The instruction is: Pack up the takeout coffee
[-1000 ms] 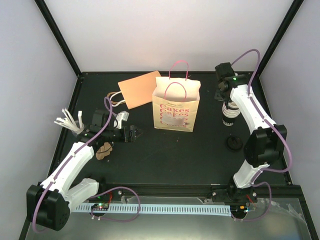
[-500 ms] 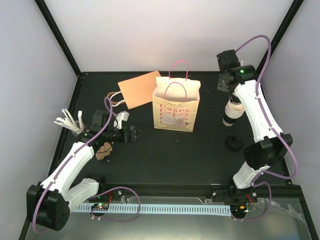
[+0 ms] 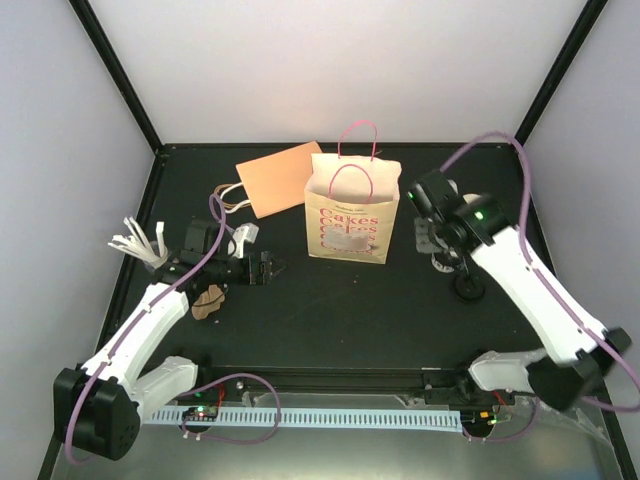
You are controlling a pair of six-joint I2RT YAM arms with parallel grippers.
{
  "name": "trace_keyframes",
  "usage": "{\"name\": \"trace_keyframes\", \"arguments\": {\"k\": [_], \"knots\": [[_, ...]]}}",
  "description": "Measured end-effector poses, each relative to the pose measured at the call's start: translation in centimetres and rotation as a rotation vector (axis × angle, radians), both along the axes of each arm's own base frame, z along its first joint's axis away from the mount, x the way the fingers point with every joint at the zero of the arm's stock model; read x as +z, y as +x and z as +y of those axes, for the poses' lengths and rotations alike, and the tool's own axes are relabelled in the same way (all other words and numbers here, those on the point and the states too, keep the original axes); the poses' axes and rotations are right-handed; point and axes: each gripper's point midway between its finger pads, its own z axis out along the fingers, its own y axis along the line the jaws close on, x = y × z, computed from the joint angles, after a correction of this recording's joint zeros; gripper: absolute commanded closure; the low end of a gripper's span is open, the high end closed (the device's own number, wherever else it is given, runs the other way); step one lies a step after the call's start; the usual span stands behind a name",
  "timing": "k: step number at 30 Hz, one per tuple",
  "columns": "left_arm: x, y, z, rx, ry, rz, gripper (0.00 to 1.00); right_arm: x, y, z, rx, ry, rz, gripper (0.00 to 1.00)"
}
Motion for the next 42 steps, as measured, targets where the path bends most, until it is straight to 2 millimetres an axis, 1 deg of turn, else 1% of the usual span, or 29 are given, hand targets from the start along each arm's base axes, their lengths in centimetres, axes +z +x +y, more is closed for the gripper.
{"name": "trace_keyframes", "arguments": {"k": [2, 4, 5, 8, 10, 13, 16, 23, 24, 26, 28, 31, 34, 37, 42], "knots": [[0.0, 0.0, 0.0, 0.0, 0.0, 0.001, 0.01, -0.7, -2.1, -0.2, 0.011, 0.08, 0.001, 0.99], [0.0, 0.0, 0.0, -0.001, 0.0, 0.0, 0.01, -1.7, -3.7, 0.6, 0.041, 0.187, -0.002, 0.99], [0.0, 0.0, 0.0, -0.002, 0.0, 0.0, 0.01, -2.5, -4.4, 1.1, 0.061, 0.241, 0.005, 0.99], [0.0, 0.0, -0.1, -0.005, 0.001, -0.003, 0.01, -5.5, -6.0, 2.9, 0.111, 0.342, 0.053, 0.99], [0.1, 0.0, -0.1, -0.006, 0.001, -0.007, 0.01, -7.6, -6.7, 4.3, 0.148, 0.37, 0.097, 0.99], [0.2, -0.1, -0.1, -0.007, 0.0, -0.012, 0.01, -9.6, -7.6, 6.4, 0.214, 0.387, 0.137, 0.99], [0.4, -0.1, -0.1, -0.008, -0.002, -0.019, 0.01, -10.1, -8.6, 8.7, 0.302, 0.382, 0.133, 0.99], [0.7, -0.2, -0.3, -0.017, -0.012, -0.031, 0.01, -9.1, -10.8, 14.1, 0.523, 0.374, 0.038, 0.99], [0.8, -0.2, -0.3, -0.017, -0.013, -0.034, 0.01, -9.2, -11.1, 14.6, 0.544, 0.369, 0.033, 0.99], [1.1, -0.2, -0.3, -0.017, -0.016, -0.045, 0.01, -9.5, -11.8, 15.7, 0.591, 0.347, 0.023, 0.99], [1.2, -0.3, -0.3, -0.016, -0.017, -0.05, 0.01, -10.4, -12.2, 16.7, 0.629, 0.307, 0.027, 0.99], [1.3, -0.3, -0.3, -0.016, -0.018, -0.055, 0.01, -12.0, -12.6, 17.5, 0.657, 0.235, 0.041, 0.99], [1.6, -0.4, -0.2, -0.013, -0.022, -0.062, 0.01, -13.2, -12.7, 17.9, 0.674, 0.176, 0.051, 0.97], [1.9, -0.5, -0.2, -0.012, -0.026, -0.073, 0.01, -13.6, -12.6, 18.1, 0.685, 0.147, 0.05, 0.95], [2.0, -0.5, -0.2, -0.011, -0.026, -0.075, 0.01, -13.6, -12.4, 18.4, 0.693, 0.134, 0.042, 0.94]]}}
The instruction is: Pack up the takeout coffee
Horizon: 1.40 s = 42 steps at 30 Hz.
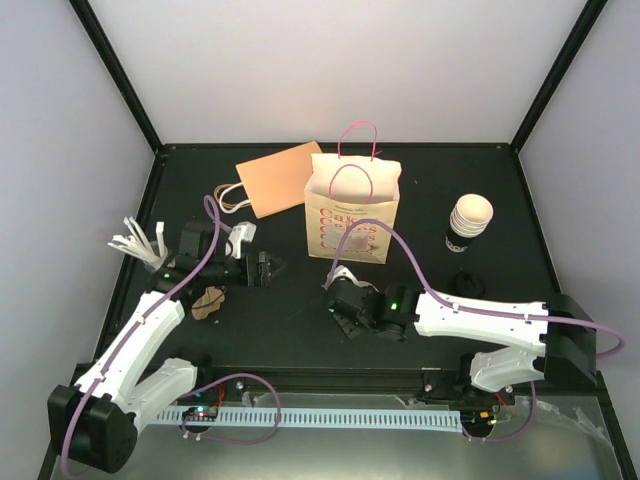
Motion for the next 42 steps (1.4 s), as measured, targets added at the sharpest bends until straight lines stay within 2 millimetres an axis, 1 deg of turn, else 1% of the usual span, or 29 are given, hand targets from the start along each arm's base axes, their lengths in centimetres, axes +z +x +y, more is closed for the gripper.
{"name": "trace_keyframes", "arguments": {"k": [6, 8, 11, 14, 16, 19, 20, 21, 23, 26, 29, 30, 31, 35, 38, 40, 42], "knots": [[-0.1, 0.1, 0.1, 0.01, 0.003, 0.003, 0.01, 0.0, 0.1, 0.0, 0.01, -0.009, -0.009, 0.93], [-0.1, 0.1, 0.1, 0.013, 0.001, 0.006, 0.01, -0.1, 0.1, 0.0, 0.012, -0.013, -0.009, 0.92], [-0.1, 0.1, 0.1, 0.015, 0.001, 0.009, 0.01, -0.3, 0.1, -0.1, 0.013, -0.021, -0.011, 0.83], [-0.1, 0.1, 0.1, 0.017, 0.003, 0.009, 0.01, -0.3, 0.2, -0.1, 0.016, -0.028, -0.015, 0.77], [-0.1, 0.1, 0.1, 0.018, 0.005, 0.008, 0.01, -0.3, 0.2, -0.1, 0.018, -0.03, -0.019, 0.7], [-0.2, 0.2, 0.1, 0.021, 0.009, 0.008, 0.01, -0.2, 0.3, -0.1, 0.02, -0.034, -0.027, 0.68], [-0.2, 0.2, 0.2, 0.022, 0.01, 0.007, 0.01, -0.1, 0.4, -0.1, 0.02, -0.034, -0.03, 0.67], [-0.2, 0.2, 0.2, 0.023, 0.012, 0.007, 0.01, -0.1, 0.4, -0.1, 0.02, -0.034, -0.032, 0.61], [-0.2, 0.3, 0.2, 0.026, 0.014, 0.006, 0.01, 0.2, 0.5, 0.0, 0.02, -0.03, -0.035, 0.59], [-0.1, 0.3, 0.2, 0.028, 0.016, 0.006, 0.01, 0.9, 0.6, 0.1, 0.018, -0.012, -0.042, 0.35], [0.1, 0.3, 0.3, 0.031, 0.018, 0.005, 0.01, 2.2, 0.6, 0.2, 0.018, 0.024, -0.055, 0.1], [0.1, 0.4, 0.3, 0.032, 0.02, 0.004, 0.01, 2.7, 0.6, 0.2, 0.018, 0.038, -0.061, 0.03], [0.2, 0.4, 0.3, 0.033, 0.02, 0.004, 0.01, 3.3, 0.6, 0.2, 0.016, 0.055, -0.067, 0.0], [0.0, 0.4, 0.6, 0.046, 0.033, 0.007, 0.01, 5.7, 0.8, 0.0, 0.009, 0.124, -0.102, 0.0], [0.1, 0.5, 0.8, 0.059, 0.043, -0.004, 0.01, 7.2, 1.1, -0.4, -0.01, 0.159, -0.127, 0.0], [0.3, 0.5, 0.9, 0.066, 0.045, -0.017, 0.01, 7.6, 1.5, -0.8, -0.034, 0.171, -0.131, 0.0], [0.6, 0.5, 1.1, 0.073, 0.048, -0.028, 0.01, 7.7, 2.4, -1.6, -0.077, 0.172, -0.132, 0.0]]}}
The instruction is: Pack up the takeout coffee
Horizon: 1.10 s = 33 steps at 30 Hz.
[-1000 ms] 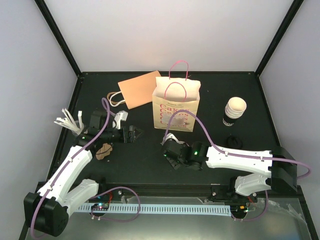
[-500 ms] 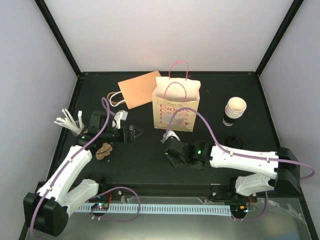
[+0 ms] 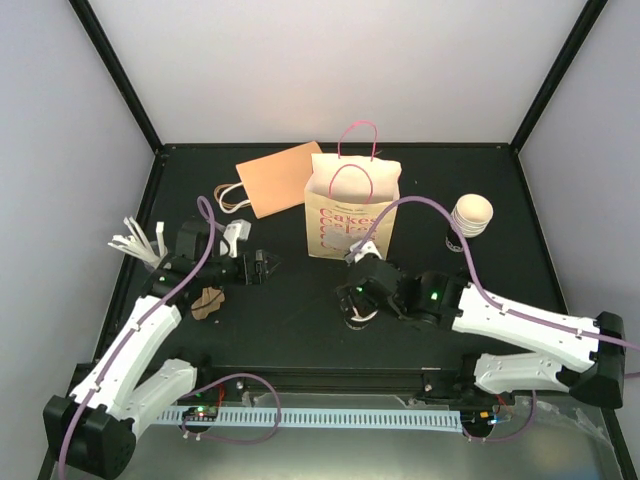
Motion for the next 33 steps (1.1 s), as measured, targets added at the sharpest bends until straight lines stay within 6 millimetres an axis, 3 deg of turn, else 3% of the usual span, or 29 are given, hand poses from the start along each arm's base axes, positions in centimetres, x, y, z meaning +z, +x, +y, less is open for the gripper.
{"name": "trace_keyframes", "arguments": {"k": [5, 9, 13, 18, 22, 33], "knots": [[0.4, 0.2, 0.6, 0.019, 0.036, -0.02, 0.01, 0.0, 2.8, -3.4, -0.158, 0.021, 0.015, 0.0], [1.1, 0.5, 1.4, 0.04, 0.099, -0.052, 0.01, -1.2, 5.3, -8.3, -0.346, 0.053, 0.052, 0.0], [2.0, 0.8, 2.1, 0.05, 0.145, -0.097, 0.01, -3.6, 5.6, -12.3, -0.485, 0.057, 0.106, 0.0], [2.1, 0.9, 2.4, 0.035, 0.187, -0.142, 0.01, -6.1, 5.5, -15.5, -0.609, 0.064, 0.179, 0.0], [2.1, 0.9, 2.5, 0.022, 0.203, -0.16, 0.01, -6.9, 5.7, -16.7, -0.679, 0.082, 0.214, 0.0], [1.7, 0.8, 1.9, -0.027, 0.201, -0.153, 0.01, -7.5, 5.3, -17.0, -0.731, 0.094, 0.254, 0.0]]}}
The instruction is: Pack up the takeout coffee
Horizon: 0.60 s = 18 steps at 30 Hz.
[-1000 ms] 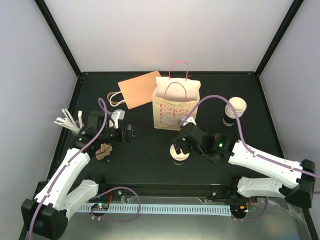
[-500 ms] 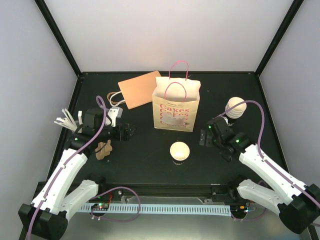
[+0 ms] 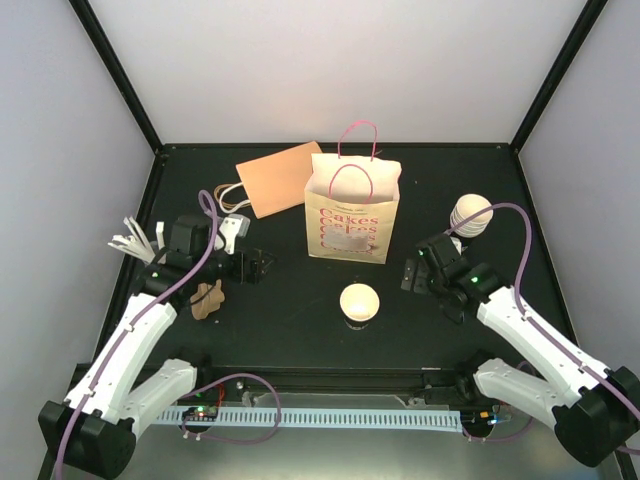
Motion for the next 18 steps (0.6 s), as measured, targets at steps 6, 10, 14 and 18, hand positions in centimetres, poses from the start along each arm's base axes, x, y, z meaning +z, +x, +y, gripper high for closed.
{"name": "trace_keyframes", "arguments": {"k": [6, 10, 14, 18], "knots": [[0.14, -0.2, -0.28, -0.019, -0.011, -0.002, 0.01, -0.58, -0.57, -0.65, -0.038, -0.018, 0.035, 0.0], [0.3, -0.34, -0.34, -0.024, -0.016, -0.008, 0.01, -0.68, -0.61, -0.69, -0.053, -0.013, 0.041, 0.0], [0.4, -0.48, -0.41, -0.03, -0.021, -0.011, 0.01, -0.42, -0.25, -0.66, -0.052, -0.014, 0.02, 0.0], [0.42, -0.62, -0.51, -0.036, -0.027, -0.012, 0.01, 0.09, 0.15, -0.4, -0.046, 0.001, -0.008, 0.0]]}}
